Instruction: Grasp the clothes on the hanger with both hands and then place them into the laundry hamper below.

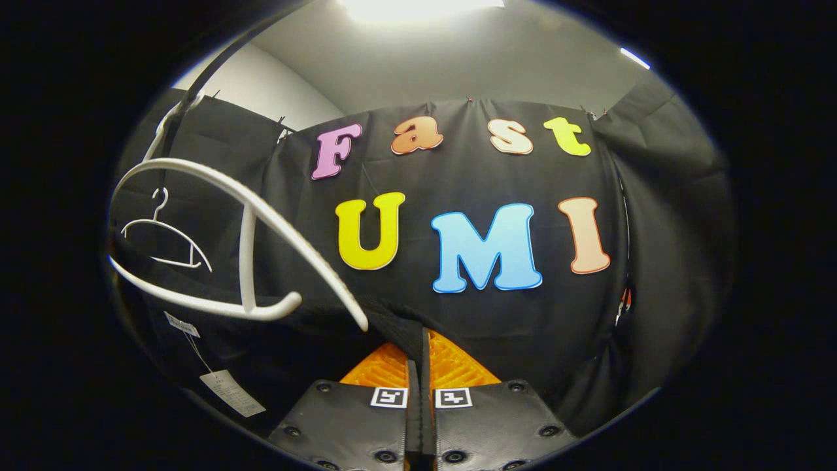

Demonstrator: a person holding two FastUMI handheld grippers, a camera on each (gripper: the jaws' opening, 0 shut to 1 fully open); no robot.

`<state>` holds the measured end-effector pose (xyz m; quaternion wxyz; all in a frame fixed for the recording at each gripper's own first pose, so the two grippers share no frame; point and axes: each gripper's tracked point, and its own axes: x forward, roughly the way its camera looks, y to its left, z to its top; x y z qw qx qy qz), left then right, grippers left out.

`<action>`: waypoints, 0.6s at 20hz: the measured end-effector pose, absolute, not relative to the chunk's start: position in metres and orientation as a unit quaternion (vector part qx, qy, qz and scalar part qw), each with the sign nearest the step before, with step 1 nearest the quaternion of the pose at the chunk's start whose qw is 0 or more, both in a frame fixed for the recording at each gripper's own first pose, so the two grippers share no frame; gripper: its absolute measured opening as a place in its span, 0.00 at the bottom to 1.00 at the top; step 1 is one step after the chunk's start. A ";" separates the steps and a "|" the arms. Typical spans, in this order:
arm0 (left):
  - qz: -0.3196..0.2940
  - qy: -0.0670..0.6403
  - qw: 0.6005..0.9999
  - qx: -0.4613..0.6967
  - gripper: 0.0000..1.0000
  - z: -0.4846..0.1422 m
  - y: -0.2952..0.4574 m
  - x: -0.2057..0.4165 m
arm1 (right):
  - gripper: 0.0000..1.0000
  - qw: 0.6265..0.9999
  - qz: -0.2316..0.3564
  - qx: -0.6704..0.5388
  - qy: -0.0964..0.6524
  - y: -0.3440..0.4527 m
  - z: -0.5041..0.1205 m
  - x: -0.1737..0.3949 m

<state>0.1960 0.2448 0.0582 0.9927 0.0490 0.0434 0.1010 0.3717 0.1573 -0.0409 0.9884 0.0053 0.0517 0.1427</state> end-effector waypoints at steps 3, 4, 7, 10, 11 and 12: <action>0.099 0.059 0.992 0.057 0.00 0.039 0.241 0.190 | 0.01 0.988 0.140 0.000 0.066 0.154 -0.056 0.361; 0.099 0.064 0.991 0.059 0.00 0.033 0.239 0.184 | 0.01 0.988 0.140 -0.001 0.070 0.154 -0.060 0.357; 0.094 0.080 0.991 0.057 0.01 0.014 0.234 0.177 | 0.01 0.987 0.139 -0.005 0.081 0.152 -0.071 0.341; 0.088 0.096 0.990 0.048 0.01 -0.007 0.224 0.171 | 0.01 0.986 0.139 -0.008 0.094 0.150 -0.082 0.322; 0.084 0.102 0.990 0.044 0.01 -0.015 0.220 0.166 | 0.01 0.985 0.140 -0.007 0.098 0.151 -0.085 0.315; 0.081 0.107 0.990 0.040 0.01 -0.019 0.218 0.161 | 0.01 0.985 0.142 -0.007 0.102 0.151 -0.088 0.306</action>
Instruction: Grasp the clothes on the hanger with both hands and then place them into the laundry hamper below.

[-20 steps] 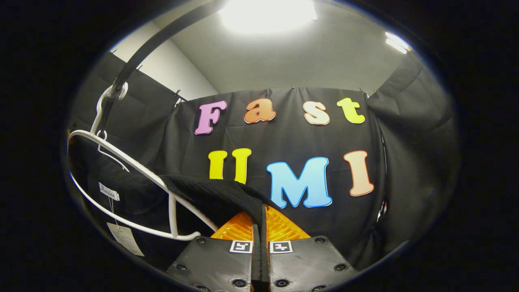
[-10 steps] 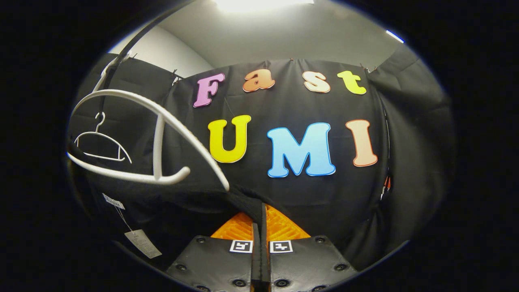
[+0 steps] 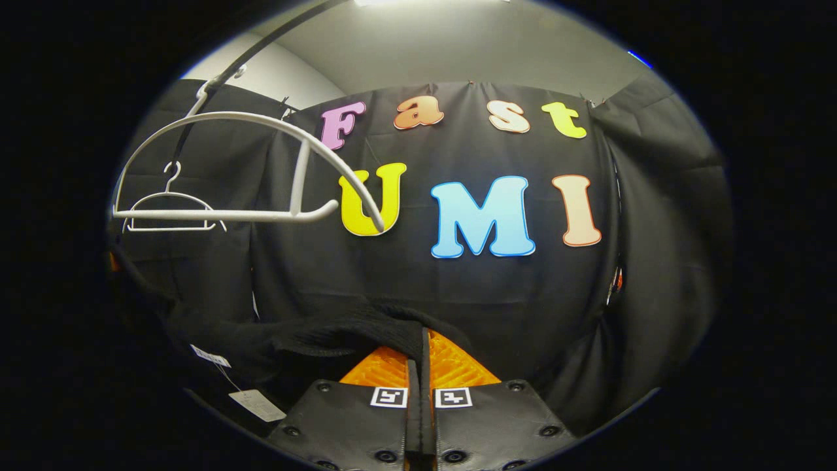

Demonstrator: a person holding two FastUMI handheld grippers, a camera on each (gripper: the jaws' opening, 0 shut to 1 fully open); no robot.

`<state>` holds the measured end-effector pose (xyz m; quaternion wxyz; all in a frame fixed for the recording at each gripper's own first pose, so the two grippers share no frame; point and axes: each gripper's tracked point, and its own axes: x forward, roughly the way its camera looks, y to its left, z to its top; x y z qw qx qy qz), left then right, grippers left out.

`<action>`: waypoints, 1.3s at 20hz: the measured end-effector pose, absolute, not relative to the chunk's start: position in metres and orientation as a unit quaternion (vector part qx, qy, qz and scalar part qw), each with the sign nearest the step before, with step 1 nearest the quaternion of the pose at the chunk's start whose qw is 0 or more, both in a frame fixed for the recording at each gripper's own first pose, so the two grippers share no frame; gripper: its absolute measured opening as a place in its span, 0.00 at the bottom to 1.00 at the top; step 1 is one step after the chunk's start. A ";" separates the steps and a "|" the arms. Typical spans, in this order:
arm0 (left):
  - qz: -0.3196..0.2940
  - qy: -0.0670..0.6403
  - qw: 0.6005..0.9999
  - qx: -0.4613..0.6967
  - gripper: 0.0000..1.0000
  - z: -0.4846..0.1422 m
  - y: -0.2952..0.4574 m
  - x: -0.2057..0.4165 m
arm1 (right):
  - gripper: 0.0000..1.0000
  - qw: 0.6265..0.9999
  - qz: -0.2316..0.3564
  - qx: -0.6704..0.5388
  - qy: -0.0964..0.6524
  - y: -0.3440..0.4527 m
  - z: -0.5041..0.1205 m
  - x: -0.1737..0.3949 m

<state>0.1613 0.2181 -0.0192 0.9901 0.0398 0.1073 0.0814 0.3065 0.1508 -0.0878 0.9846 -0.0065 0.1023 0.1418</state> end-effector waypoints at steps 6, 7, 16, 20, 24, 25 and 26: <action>0.061 0.118 0.991 0.015 0.01 -0.034 0.190 0.144 | 0.01 0.980 0.163 -0.019 0.110 0.164 -0.092 0.258; 0.058 0.117 0.991 0.010 0.01 -0.034 0.185 0.142 | 0.01 0.979 0.169 -0.018 0.111 0.168 -0.092 0.249; 0.004 0.107 0.994 -0.008 0.01 -0.040 0.120 0.120 | 0.00 0.966 0.231 -0.020 0.115 0.213 -0.090 0.174; -0.009 0.117 0.993 -0.027 0.01 -0.062 0.097 0.122 | 0.01 0.959 0.247 -0.019 0.135 0.226 -0.109 0.149; -0.018 0.129 0.990 -0.055 0.01 -0.090 0.079 0.122 | 0.00 0.953 0.258 -0.017 0.157 0.232 -0.135 0.134; -0.017 0.137 0.989 -0.058 0.01 -0.101 0.078 0.123 | 0.01 0.951 0.261 -0.013 0.165 0.234 -0.146 0.127; -0.013 0.145 0.988 -0.060 0.02 -0.114 0.078 0.122 | 0.00 0.949 0.265 -0.010 0.172 0.236 -0.155 0.123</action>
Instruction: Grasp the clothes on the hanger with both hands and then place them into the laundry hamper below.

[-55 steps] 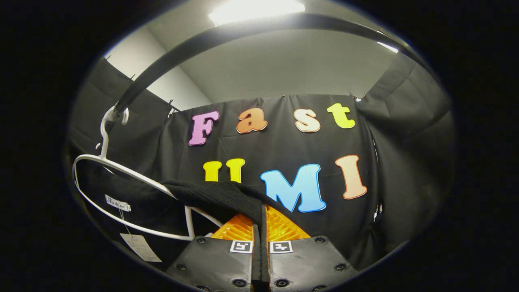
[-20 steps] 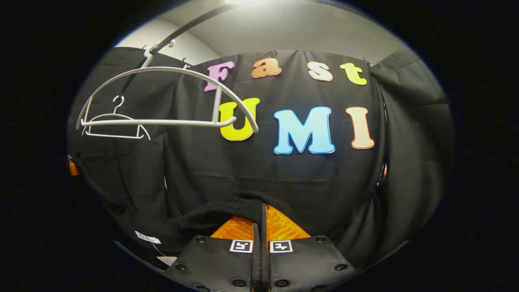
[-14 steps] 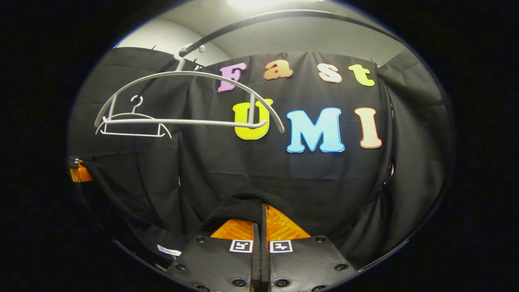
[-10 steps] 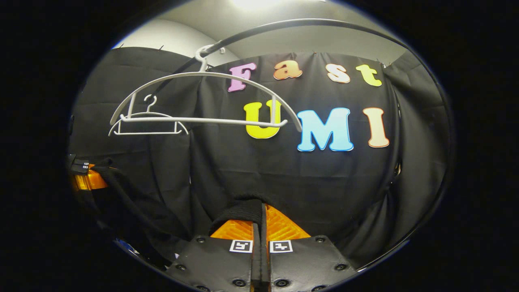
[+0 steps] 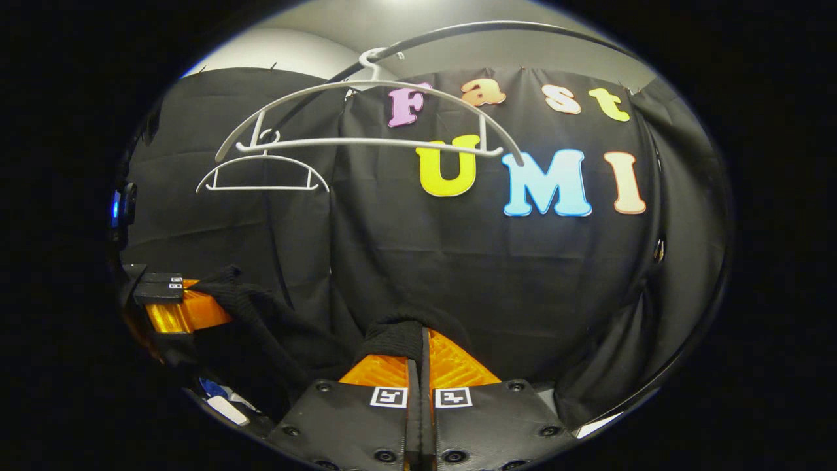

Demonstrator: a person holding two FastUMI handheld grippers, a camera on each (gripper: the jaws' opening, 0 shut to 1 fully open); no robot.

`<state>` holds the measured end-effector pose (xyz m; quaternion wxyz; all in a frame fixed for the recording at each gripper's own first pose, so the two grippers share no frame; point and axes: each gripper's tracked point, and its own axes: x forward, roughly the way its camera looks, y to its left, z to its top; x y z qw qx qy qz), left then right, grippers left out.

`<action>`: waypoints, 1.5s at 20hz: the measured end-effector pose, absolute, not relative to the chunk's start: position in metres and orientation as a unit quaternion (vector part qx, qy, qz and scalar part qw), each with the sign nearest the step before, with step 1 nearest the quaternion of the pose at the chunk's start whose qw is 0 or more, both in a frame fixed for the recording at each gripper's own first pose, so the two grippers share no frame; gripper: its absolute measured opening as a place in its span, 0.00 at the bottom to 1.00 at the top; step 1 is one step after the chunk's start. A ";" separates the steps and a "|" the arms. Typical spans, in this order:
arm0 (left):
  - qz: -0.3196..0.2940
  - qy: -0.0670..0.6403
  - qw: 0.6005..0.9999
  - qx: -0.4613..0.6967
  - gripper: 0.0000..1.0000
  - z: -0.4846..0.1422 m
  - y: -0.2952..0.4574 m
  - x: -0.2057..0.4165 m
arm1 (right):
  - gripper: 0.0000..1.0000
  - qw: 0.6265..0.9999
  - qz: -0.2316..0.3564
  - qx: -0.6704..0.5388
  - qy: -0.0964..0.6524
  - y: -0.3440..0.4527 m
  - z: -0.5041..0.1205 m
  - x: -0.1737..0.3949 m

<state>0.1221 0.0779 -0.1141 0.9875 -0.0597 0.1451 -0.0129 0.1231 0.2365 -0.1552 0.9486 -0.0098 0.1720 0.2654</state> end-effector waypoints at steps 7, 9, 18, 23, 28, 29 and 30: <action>0.000 0.217 0.975 -0.057 0.01 -0.212 0.069 0.099 | 0.02 0.926 0.278 -0.028 0.253 0.244 -0.253 0.088; 0.000 0.243 0.969 -0.049 0.00 -0.241 0.064 0.088 | 0.02 0.920 0.274 -0.038 0.277 0.242 -0.279 0.083; 0.009 0.359 0.932 -0.040 0.03 -0.363 0.057 0.054 | 0.03 0.891 0.235 -0.065 0.383 0.222 -0.375 0.054; 0.018 0.399 0.916 -0.038 0.10 -0.392 0.060 0.038 | 0.03 0.875 0.219 -0.071 0.425 0.211 -0.402 0.034; 0.027 0.401 0.915 -0.032 0.53 -0.392 0.067 0.031 | 0.16 0.867 0.234 -0.064 0.435 0.216 -0.399 0.012; 0.028 0.393 0.919 -0.032 0.61 -0.390 0.069 0.034 | 0.29 0.869 0.236 -0.061 0.430 0.218 -0.396 0.013; 0.028 0.386 0.921 -0.030 0.69 -0.387 0.071 0.033 | 0.33 0.871 0.239 -0.062 0.425 0.220 -0.393 0.015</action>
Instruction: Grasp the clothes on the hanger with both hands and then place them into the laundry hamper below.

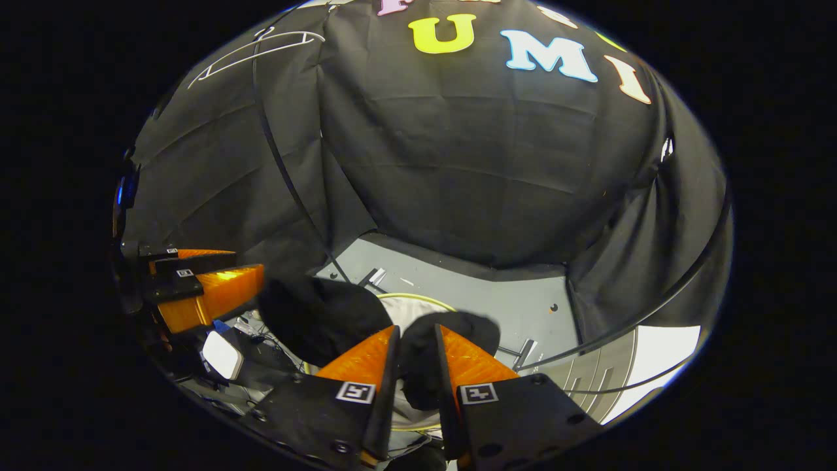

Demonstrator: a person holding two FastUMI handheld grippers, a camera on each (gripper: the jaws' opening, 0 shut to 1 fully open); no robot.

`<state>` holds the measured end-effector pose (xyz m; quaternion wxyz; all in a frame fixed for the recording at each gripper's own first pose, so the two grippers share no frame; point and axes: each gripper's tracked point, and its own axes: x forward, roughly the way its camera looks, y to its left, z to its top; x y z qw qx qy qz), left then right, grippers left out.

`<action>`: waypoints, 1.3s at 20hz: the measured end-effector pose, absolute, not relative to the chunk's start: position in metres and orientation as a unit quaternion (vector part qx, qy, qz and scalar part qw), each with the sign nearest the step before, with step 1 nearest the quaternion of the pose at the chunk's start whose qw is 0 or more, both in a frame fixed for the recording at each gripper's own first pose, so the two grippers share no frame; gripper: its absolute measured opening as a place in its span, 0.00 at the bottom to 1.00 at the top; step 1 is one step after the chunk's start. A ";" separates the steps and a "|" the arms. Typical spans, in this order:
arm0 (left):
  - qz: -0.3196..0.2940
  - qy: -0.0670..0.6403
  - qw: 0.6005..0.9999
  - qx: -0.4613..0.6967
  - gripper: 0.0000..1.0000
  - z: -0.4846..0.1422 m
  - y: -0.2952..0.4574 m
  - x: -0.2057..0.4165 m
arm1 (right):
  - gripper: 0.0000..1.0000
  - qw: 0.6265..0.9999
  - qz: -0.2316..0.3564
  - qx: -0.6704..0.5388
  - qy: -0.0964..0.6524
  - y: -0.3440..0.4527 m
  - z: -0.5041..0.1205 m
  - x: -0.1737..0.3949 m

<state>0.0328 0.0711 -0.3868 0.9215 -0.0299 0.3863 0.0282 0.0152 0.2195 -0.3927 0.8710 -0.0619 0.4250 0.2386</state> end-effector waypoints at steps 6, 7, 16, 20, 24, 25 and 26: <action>0.038 0.358 0.933 -0.014 0.95 -0.355 0.072 0.033 | 0.97 0.876 0.237 -0.069 0.414 0.217 -0.384 0.010; 0.040 0.357 0.933 -0.014 0.95 -0.354 0.073 0.032 | 0.97 0.877 0.236 -0.068 0.414 0.218 -0.385 0.008; 0.043 0.328 0.944 -0.019 0.94 -0.324 0.084 0.034 | 0.97 0.900 0.219 -0.049 0.373 0.214 -0.346 0.015; 0.030 0.282 0.959 -0.012 0.94 -0.268 0.092 0.036 | 0.97 0.920 0.212 -0.036 0.328 0.214 -0.297 0.015; 0.010 0.223 0.975 -0.008 0.94 -0.201 0.099 0.029 | 0.96 0.943 0.189 -0.025 0.272 0.205 -0.237 0.009; 0.003 0.211 0.978 -0.009 0.94 -0.186 0.098 0.026 | 0.93 0.949 0.181 -0.022 0.258 0.200 -0.222 0.007; -0.002 0.199 0.980 -0.009 0.94 -0.172 0.098 0.022 | 0.93 0.954 0.173 -0.019 0.242 0.196 -0.207 0.005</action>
